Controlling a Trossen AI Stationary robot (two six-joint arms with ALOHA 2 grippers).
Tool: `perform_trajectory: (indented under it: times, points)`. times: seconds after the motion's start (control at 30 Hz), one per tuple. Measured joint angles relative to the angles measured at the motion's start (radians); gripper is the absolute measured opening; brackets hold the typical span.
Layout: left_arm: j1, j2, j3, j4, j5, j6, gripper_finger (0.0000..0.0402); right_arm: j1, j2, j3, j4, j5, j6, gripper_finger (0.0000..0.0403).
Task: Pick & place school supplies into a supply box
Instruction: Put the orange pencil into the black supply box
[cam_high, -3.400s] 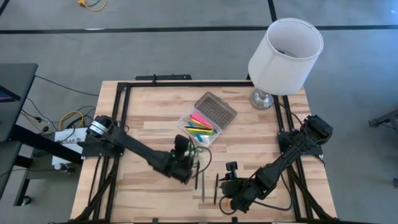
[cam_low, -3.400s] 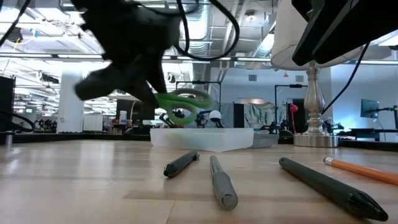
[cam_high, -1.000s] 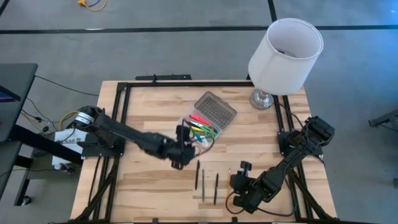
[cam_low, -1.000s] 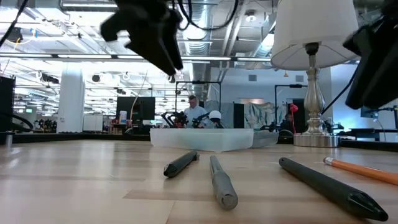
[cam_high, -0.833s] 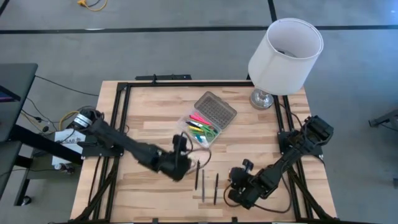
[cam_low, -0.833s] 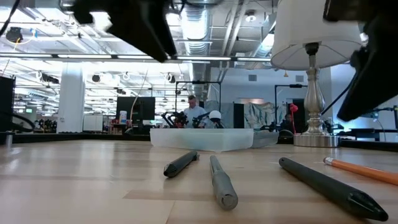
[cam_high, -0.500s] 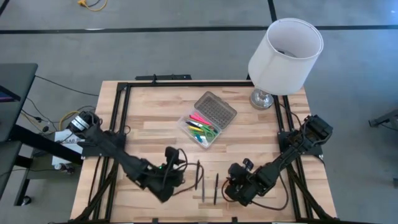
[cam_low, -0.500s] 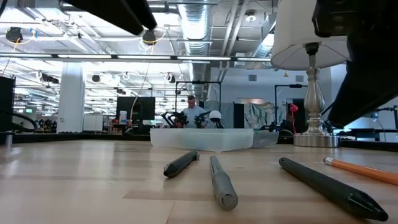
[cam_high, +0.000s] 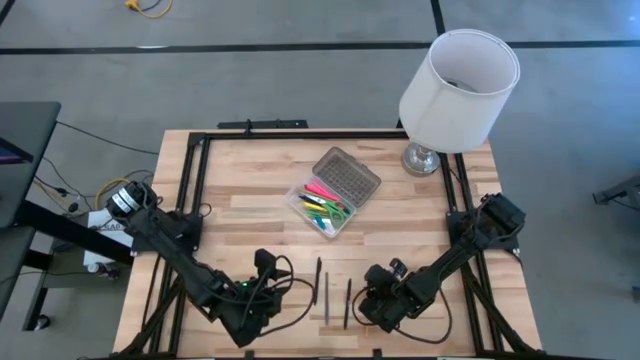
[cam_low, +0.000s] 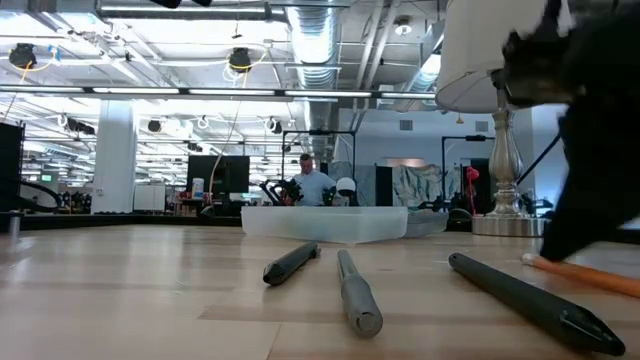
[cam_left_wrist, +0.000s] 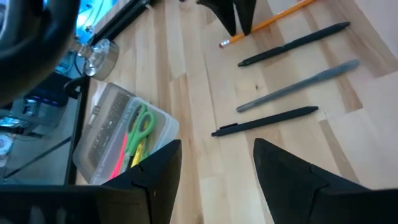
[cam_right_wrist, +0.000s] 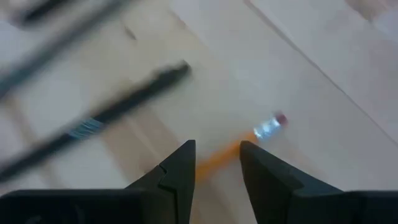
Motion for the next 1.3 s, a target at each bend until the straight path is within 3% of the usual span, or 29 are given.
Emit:
perform_trajectory:
  times: [0.27,0.7,1.17,1.3]
  points:
    - [-0.005,0.0,0.0,0.001,-0.036,0.0,0.0196,0.009,0.015,0.002,0.024,-0.003,0.023,0.012]
    - [-0.004,0.0,0.0,0.003,-0.036,-0.001,0.0196,0.005,0.009,0.008,-0.075,-0.156,0.016,0.0115]
    - [-0.004,0.0,0.0,0.003,-0.037,-0.01,0.0196,-0.094,0.011,0.006,-0.127,-0.135,-0.282,0.0014]
    - [-0.004,0.0,0.0,0.003,-0.037,-0.016,0.0196,-0.143,0.014,0.002,-0.121,-0.085,-0.37,0.0009]
